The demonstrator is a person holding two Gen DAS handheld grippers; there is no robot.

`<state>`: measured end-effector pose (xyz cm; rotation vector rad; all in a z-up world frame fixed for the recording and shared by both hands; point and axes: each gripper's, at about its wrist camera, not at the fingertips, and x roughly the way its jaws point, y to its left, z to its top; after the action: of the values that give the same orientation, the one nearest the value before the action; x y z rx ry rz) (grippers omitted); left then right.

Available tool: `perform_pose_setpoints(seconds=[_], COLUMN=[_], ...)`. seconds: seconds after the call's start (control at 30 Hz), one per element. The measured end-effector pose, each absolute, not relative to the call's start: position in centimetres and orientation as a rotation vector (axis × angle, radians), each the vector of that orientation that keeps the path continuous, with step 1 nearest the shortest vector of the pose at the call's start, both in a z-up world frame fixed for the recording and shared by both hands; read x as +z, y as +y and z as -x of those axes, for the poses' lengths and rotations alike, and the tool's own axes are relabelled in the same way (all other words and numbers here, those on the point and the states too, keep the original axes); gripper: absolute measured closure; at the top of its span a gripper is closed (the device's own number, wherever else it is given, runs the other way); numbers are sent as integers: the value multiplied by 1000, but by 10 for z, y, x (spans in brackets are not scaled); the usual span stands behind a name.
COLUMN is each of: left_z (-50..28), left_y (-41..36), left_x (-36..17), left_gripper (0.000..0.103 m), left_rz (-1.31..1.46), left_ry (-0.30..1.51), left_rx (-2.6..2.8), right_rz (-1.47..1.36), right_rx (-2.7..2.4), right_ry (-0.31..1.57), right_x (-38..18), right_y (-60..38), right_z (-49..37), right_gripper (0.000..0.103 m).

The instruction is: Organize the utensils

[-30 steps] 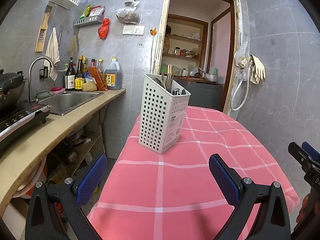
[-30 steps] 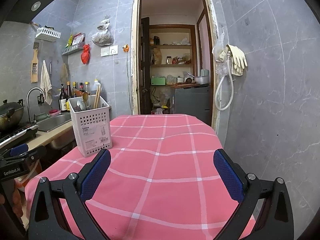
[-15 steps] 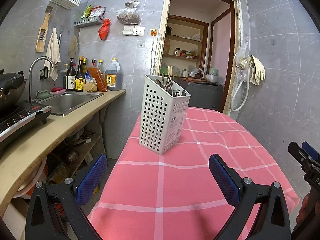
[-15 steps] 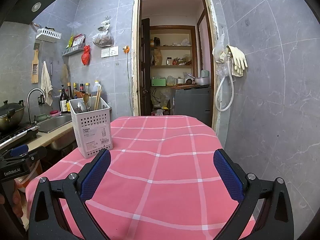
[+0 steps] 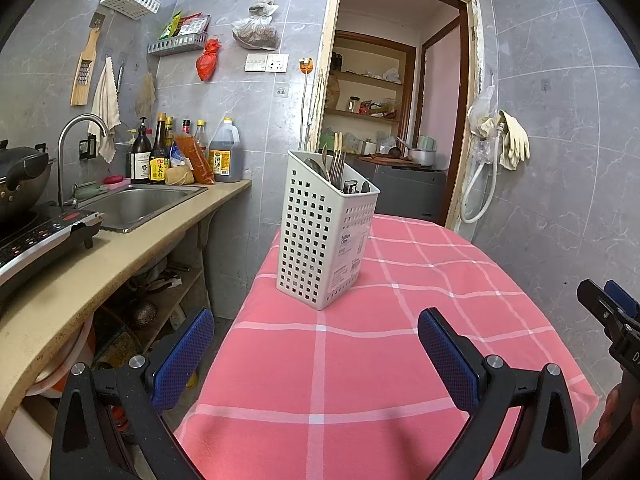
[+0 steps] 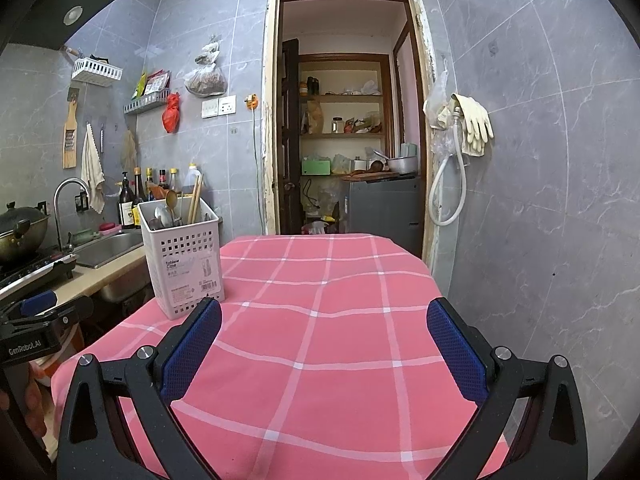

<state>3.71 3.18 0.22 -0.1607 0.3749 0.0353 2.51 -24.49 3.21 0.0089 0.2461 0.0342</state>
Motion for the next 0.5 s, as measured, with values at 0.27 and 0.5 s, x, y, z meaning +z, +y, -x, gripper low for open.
perform_pose_setpoints(seconds=[0.27, 0.5], left_z=[-36, -35], left_y=[30, 30], left_x=[6, 5], left_gripper=[0, 0], left_rz=[162, 166], left_ry=[379, 379], left_rx=[37, 38], right_rz=[-10, -5], right_rx=[35, 39], right_ry=[244, 244], right_x=[33, 34], right_y=[-245, -244], right_z=[-25, -26], right_gripper=[2, 2])
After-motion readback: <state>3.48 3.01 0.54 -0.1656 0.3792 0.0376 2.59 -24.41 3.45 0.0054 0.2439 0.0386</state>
